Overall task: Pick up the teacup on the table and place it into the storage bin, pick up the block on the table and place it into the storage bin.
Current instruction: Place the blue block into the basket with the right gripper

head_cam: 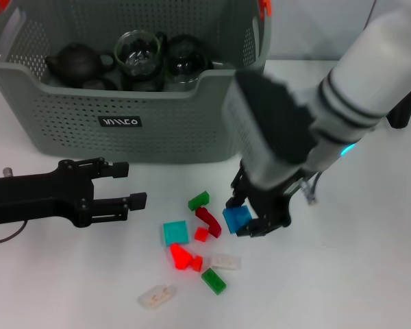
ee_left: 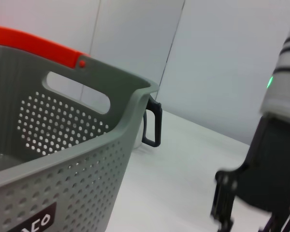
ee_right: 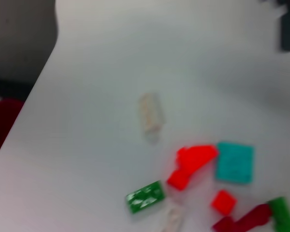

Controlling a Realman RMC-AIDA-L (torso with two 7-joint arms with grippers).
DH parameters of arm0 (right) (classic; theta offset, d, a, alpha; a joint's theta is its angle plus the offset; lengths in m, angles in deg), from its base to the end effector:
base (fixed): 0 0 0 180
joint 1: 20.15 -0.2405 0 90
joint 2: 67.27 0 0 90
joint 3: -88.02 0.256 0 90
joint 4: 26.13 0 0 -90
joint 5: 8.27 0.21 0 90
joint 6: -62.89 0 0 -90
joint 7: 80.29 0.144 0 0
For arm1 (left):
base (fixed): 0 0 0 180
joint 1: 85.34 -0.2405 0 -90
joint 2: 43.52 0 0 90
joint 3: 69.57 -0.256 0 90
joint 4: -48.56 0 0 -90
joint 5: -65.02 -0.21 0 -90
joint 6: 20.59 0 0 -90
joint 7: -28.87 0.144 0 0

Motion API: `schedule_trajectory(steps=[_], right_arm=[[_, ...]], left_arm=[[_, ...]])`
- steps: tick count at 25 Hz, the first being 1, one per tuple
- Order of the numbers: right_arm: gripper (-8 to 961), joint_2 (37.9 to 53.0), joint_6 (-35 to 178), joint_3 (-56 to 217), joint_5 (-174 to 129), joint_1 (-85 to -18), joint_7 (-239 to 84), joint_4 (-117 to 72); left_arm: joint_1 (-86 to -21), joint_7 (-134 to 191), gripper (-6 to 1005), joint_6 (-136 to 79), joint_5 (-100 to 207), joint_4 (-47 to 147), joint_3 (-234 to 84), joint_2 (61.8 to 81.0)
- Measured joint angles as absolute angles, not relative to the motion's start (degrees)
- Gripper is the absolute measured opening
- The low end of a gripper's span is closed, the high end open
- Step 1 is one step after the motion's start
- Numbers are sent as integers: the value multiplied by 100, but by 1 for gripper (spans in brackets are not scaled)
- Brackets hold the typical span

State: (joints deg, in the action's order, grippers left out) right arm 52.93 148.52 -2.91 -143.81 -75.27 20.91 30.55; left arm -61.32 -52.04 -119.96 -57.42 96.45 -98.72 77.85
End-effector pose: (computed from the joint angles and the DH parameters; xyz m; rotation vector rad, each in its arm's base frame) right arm 0.0954 0.3584 -0.0811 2.9514 0.4778 0.5974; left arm -0.2898 0.2904 0.0279 -2.6864 -0.6977 -0.6815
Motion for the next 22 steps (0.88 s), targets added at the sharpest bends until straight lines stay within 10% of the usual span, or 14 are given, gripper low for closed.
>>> schedule_trajectory(steps=[11,22], right_arm=[[434,5129,16338,2905,-13935,-7686,2372,4530],[433,5074,13473,3529,-13051,-7794,2206,3537]], left_arm=[[-6127,-5178,763,-12066,-5685,9688,-9810,7759],[-6113,-5050,763,-12070,-5671,9657,-9814,7759]])
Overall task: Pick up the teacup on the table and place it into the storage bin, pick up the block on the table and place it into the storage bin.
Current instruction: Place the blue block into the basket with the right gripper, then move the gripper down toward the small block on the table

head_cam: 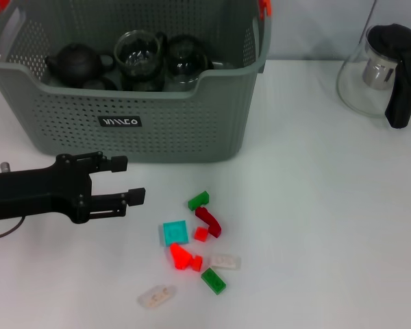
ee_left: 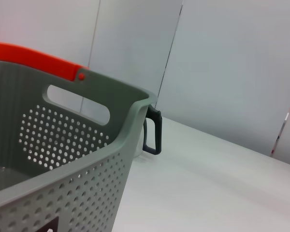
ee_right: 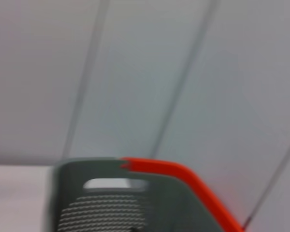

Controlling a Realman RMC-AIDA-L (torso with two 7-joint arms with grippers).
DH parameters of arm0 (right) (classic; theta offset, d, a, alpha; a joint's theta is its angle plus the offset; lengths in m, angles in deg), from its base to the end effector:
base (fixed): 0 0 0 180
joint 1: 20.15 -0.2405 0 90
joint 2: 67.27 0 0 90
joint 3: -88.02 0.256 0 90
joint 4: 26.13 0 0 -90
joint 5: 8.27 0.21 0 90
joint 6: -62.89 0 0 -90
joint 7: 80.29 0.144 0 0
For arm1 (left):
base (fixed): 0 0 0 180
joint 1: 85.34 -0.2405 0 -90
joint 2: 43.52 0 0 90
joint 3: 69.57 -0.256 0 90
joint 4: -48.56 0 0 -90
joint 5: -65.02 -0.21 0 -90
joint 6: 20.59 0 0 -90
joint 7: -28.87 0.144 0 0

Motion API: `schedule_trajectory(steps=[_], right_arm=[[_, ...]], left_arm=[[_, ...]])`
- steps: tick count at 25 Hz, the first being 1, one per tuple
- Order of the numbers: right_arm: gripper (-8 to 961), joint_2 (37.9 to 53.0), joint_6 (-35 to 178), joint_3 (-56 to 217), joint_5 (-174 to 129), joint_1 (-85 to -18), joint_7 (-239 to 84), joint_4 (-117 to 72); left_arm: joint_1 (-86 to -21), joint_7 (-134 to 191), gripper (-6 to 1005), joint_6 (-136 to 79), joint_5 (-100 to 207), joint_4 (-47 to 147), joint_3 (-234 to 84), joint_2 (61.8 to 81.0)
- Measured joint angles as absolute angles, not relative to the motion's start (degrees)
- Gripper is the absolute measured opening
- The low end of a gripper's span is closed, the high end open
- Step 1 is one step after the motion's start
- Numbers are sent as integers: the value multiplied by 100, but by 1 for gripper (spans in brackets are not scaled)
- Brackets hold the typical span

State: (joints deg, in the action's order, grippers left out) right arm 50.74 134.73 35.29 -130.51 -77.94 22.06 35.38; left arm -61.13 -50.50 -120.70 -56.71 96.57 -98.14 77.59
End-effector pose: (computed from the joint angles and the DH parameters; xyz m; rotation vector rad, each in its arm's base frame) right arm 0.0268 0.4565 0.0529 -2.6046 -0.0277 0.4336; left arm -0.2881 0.2915 0.0321 -2.6830 -0.6473 -0.6967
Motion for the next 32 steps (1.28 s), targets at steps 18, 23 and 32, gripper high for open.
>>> schedule_trajectory(steps=[18,23,32], right_arm=[[436,5093,12008,2964,-12639,-8745,1188,1048],[439,5151,11993,2945,-12634,-8712,1258,1038],[613,5164,11820,2931,-12640,-8665,1393,1107]], left_arm=[[-6086,-4893,763,-12070,-5686,9654,-9813,7752],[-6111,-4891,763,-12070,-5721,9655,-9813,7755],[-6123,-4882,763,-12083,-5732,9655,-9816,7768]])
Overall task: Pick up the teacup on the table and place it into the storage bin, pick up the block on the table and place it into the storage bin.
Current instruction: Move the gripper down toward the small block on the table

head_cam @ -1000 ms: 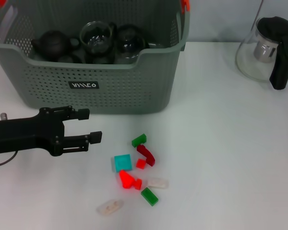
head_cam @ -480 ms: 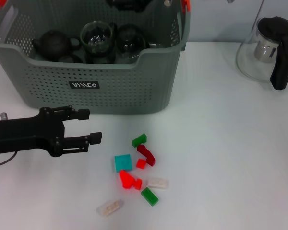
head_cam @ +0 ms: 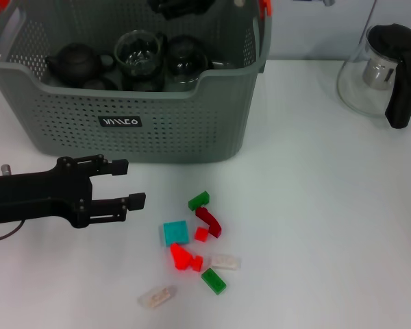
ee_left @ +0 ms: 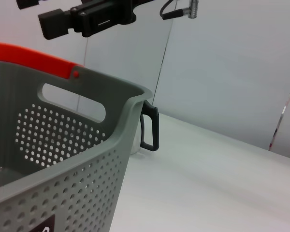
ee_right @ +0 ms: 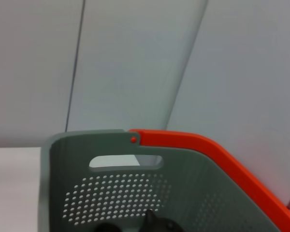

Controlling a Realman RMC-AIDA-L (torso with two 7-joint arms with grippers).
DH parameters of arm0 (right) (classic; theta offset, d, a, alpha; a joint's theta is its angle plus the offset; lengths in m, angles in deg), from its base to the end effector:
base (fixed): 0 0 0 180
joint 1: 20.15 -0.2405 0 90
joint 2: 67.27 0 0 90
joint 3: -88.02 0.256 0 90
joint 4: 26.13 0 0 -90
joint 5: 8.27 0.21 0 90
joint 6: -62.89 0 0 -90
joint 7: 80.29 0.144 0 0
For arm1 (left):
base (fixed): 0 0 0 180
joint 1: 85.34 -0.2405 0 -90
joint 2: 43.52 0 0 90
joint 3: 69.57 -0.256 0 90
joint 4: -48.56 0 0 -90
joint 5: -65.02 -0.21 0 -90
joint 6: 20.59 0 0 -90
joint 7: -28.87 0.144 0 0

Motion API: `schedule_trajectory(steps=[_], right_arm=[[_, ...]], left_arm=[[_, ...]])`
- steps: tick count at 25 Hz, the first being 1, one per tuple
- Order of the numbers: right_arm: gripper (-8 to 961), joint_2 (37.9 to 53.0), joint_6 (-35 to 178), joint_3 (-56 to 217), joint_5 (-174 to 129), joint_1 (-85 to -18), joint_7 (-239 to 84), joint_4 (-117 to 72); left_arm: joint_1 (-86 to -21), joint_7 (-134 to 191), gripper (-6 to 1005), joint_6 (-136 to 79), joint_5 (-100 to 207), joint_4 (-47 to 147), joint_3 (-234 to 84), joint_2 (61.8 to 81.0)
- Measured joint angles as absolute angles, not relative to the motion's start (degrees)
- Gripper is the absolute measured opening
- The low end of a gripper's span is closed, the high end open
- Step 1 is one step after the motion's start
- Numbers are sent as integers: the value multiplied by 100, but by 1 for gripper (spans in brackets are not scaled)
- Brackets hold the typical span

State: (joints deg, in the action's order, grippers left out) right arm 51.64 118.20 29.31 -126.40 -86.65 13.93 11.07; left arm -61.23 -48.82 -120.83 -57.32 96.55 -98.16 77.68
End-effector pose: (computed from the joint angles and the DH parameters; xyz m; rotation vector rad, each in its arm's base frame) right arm 0.0251 0.4768 -0.0301 -2.6509 0.0262 0.3613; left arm -0.2891 0.2898 0.0306 -2.6955 -0.6141 -0.6806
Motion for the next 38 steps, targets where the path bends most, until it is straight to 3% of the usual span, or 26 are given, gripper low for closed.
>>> schedule_trajectory(steps=[3,8,16,22,26,32,38], right_arm=[[678,5119,11864,2910,-12676,-8571,1646,1291],[895,5092,12252,2888,-12851,-8190,2248,2069],[929,5164,14147,2941,-12815,-6990,2955,4225],[930,5097,15755,2958,-12814,-6348,3009,5032],[930,5101,16224,2946,-12890,-6204,3155,5111],[929,5265,16473,2561,-13455,-6213,3233,5053],[930,5266,16516,1787,-13868,-6406,3276,4667]], left_arm=[[-6125,-4882,763,-12105,-5733,9655,-9814,7768],[-6133,-4882,763,-12125,-5732,9655,-9813,7774],[-6179,-4838,763,-12137,-5732,9655,-9813,7787],[-6206,-4791,763,-12142,-5732,9654,-9813,7795],[-6215,-4773,763,-12140,-5732,9646,-9813,7804],[-6201,-4762,763,-12140,-5733,9646,-9813,7797],[-6202,-4751,763,-12140,-5737,9648,-9813,7788]])
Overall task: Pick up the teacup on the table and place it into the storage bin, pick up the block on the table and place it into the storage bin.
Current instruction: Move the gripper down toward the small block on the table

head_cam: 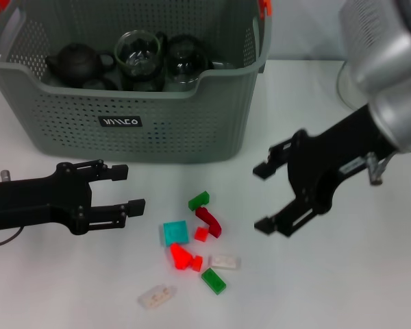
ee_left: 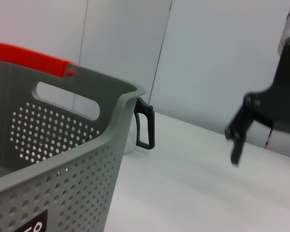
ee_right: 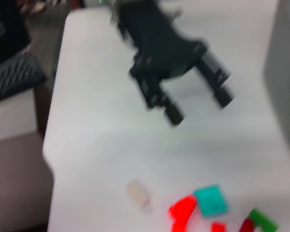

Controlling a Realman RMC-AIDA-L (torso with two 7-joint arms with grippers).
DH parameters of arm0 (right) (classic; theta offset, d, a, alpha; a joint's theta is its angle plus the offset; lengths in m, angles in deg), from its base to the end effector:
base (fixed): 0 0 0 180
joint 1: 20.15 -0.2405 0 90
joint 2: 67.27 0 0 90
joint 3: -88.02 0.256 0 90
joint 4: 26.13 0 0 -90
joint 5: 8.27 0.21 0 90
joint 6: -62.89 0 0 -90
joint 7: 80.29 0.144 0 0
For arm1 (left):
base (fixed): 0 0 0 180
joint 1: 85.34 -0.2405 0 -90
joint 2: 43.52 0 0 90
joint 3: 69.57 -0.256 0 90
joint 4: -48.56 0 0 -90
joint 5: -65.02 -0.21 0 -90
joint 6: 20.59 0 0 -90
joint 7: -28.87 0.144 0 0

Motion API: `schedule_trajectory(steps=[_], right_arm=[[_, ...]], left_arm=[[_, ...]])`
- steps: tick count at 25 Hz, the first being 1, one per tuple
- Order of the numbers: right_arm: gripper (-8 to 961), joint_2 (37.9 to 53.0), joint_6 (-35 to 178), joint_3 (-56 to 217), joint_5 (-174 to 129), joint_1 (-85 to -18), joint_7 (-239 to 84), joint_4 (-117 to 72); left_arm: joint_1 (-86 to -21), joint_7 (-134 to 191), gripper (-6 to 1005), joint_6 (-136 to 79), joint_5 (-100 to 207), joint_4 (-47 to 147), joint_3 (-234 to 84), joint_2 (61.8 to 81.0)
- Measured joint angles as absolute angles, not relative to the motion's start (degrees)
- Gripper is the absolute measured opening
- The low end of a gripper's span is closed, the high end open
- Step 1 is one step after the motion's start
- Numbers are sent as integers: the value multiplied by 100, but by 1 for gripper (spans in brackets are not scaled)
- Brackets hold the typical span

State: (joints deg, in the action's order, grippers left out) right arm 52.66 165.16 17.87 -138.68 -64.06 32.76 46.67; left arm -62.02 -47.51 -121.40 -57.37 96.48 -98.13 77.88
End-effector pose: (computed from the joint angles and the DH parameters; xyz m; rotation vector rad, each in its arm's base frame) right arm 0.1093 0.3443 -0.0020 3.0935 -0.1375 0.1875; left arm -0.2917 0.2842 0.0289 -2.7005 -0.6014 -0.6833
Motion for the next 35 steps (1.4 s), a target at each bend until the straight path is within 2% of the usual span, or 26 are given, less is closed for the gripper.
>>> schedule_trajectory(steps=[15,35], right_arm=[[913,5336,15037,-115,-14117,-7254,3423,2941],[860,5381,13707,-2130,-14107,-7487,4086,2508]], left_arm=[[-6205,-4750,764,-12109,-5742,9642,-9813,7795],[-6205,-4695,764,-12087,-5741,9592,-9813,7793]])
